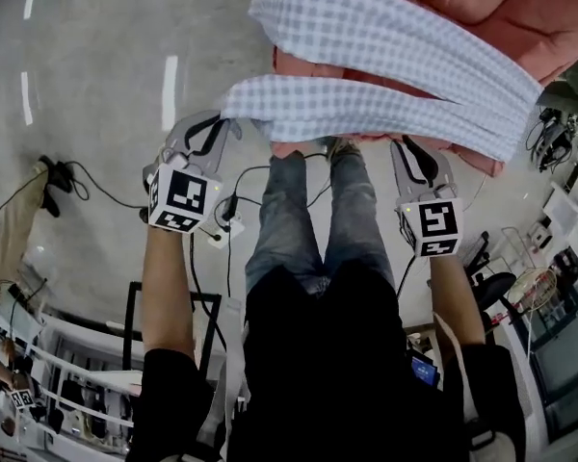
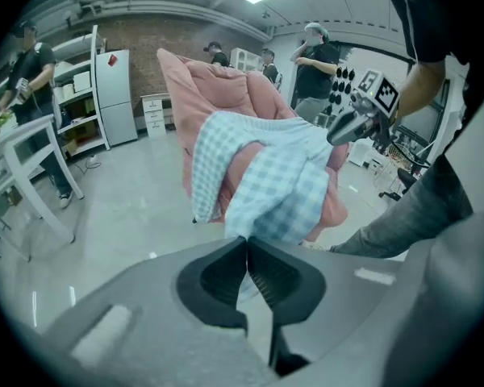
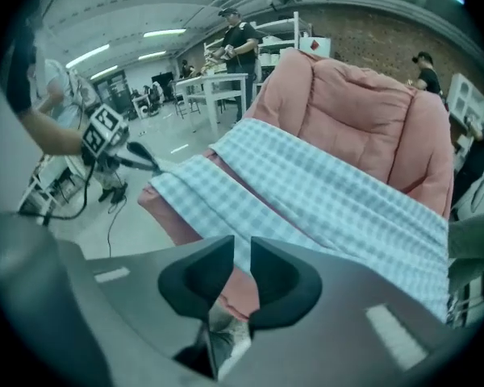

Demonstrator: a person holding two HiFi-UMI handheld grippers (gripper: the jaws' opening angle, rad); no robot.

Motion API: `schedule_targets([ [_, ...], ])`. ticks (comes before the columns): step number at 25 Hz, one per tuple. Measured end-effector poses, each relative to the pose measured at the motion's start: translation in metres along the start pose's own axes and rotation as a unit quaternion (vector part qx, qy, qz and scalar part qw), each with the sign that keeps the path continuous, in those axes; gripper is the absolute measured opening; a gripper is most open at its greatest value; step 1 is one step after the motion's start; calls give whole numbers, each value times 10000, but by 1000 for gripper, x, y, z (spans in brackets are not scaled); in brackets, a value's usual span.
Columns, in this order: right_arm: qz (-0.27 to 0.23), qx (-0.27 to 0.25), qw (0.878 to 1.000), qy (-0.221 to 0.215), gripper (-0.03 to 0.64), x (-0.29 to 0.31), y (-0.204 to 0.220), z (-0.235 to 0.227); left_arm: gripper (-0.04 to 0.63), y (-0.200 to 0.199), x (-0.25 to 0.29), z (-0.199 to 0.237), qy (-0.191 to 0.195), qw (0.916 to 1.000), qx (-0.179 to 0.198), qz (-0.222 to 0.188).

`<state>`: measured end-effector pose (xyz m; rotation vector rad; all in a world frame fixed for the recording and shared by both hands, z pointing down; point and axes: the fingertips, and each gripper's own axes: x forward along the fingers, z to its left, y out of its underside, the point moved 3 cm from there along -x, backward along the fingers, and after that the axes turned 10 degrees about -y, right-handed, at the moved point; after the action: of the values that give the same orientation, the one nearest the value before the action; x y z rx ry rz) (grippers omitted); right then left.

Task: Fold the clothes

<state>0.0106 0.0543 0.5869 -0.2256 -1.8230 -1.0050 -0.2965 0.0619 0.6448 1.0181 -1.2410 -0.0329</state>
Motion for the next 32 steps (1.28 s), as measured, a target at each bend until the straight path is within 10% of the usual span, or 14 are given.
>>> schedule_targets([
  [12, 679, -2118, 9733, 572, 121, -11, 10, 0, 9, -83, -121, 28, -155, 9986, 496, -12],
  [32, 601, -2779, 9476, 1457, 174, -52, 26, -13, 9, -126, -229, -13, -145, 9970, 734, 196],
])
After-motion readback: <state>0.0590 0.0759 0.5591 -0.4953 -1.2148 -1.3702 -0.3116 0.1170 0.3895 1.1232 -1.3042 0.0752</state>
